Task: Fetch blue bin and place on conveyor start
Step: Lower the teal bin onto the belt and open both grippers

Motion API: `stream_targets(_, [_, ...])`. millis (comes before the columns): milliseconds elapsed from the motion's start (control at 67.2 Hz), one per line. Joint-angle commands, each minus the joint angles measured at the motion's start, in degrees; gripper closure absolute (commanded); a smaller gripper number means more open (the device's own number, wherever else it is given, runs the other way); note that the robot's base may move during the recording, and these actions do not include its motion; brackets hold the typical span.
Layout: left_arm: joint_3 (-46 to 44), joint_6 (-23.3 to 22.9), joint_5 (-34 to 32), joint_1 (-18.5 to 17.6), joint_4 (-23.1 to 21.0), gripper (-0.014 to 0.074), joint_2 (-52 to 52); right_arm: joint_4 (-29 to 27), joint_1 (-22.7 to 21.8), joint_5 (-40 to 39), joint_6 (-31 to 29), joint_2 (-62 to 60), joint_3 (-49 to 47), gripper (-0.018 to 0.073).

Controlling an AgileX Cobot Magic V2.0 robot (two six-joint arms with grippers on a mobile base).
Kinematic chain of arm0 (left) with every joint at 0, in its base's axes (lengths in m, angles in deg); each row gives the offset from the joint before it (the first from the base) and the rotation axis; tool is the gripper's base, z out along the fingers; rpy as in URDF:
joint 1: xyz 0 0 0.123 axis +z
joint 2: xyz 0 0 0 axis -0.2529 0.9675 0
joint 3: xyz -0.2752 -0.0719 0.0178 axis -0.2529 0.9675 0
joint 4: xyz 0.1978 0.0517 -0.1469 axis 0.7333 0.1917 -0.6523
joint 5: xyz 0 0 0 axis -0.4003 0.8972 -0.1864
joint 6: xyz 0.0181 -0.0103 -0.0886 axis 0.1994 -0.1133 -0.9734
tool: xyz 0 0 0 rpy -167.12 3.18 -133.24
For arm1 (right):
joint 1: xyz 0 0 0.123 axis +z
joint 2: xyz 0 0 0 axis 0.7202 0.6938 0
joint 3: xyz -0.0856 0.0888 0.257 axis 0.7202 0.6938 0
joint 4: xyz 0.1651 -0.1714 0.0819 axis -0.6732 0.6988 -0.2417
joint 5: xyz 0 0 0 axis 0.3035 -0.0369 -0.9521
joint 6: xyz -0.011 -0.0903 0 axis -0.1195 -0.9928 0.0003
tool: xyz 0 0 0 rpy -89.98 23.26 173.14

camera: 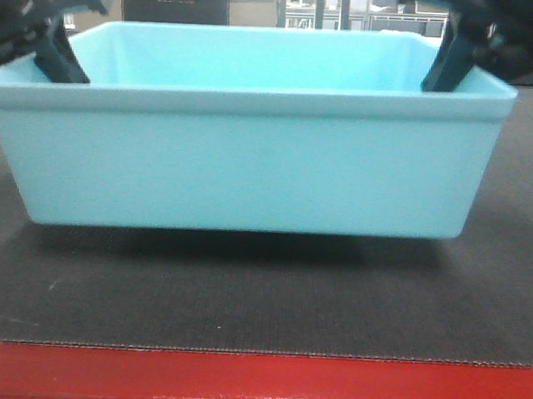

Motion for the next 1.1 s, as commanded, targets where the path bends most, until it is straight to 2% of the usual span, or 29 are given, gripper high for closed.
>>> stream_targets(0, [0.1,0.5,-1.6,0.9,3.5,0.0699,0.9,4.8,-1.0,-1.5,-1.2,1.3,0.0,0.0618])
stream_targets(60, [0.1,0.5,-1.2,0.9,3.5,0.0652,1.4,4.8,-1.0,-1.3,-1.2,1.9,0.0,0.0529])
stream_targets(119, [0.1,0.5,-0.8,0.9,3.5,0.0566,1.4,4.8,-1.0,-1.0,-1.2,2.0,0.0,0.0388])
stream_targets(164, [0.1,0.5,-0.8,0.9,3.5,0.0477,1.4,4.8,-1.0,-1.0,-1.2,2.0,0.0,0.0246])
stream_targets(208, [0.1,0.5,-0.8,0.9,3.5,0.0391,1.4,4.8,-1.0,-1.0,-1.2,2.0,0.0,0.0146])
stream_targets(283, [0.1,0.5,-0.8,0.9,3.5,0.0193,1.4,4.8,-1.0,-1.0,-1.2,1.8,-0.1,-0.0020])
stream_targets(298, [0.1,0.5,-0.8,0.9,3.5,0.0130,1.3,4.8,-1.0,-1.0,-1.2,1.8,-0.1,-0.0018])
stream_targets(372, [0.1,0.5,-0.2,0.9,3.5,-0.0030,0.7,4.8,-1.0,-0.7,-1.2,1.3,-0.1,-0.0004])
stream_targets(536, [0.1,0.5,1.0,0.9,3.6,0.0079,-3.1,4.8,-1.0,-0.6,-1.2,-1.8,-0.2,0.0038])
stream_targets(685, [0.1,0.5,1.8,1.5,3.6,0.0208,-8.9,5.4,-1.9,-0.9,-1.2,-6.9,-0.2,0.0145])
stream_targets(833, [0.9,0.5,2.8,5.2,4.4,0.0421,-14.3,9.0,-4.4,1.9,-1.2,-12.3,0.1,0.0351])
stream_targets(967, [3.5,0.8,2.9,10.4,5.6,0.0709,-17.2,12.4,-7.3,5.2,-1.2,-14.5,0.1,0.0583])
stream_targets(1027, [4.6,0.9,2.9,12.0,6.3,0.0708,-17.7,13.0,-8.1,5.9,-1.2,-14.7,0.3,0.0672])
stream_targets(1086, [5.9,0.9,2.9,13.1,7.3,0.0707,-18.3,13.7,-8.5,5.8,-1.2,-14.9,1.2,0.0725])
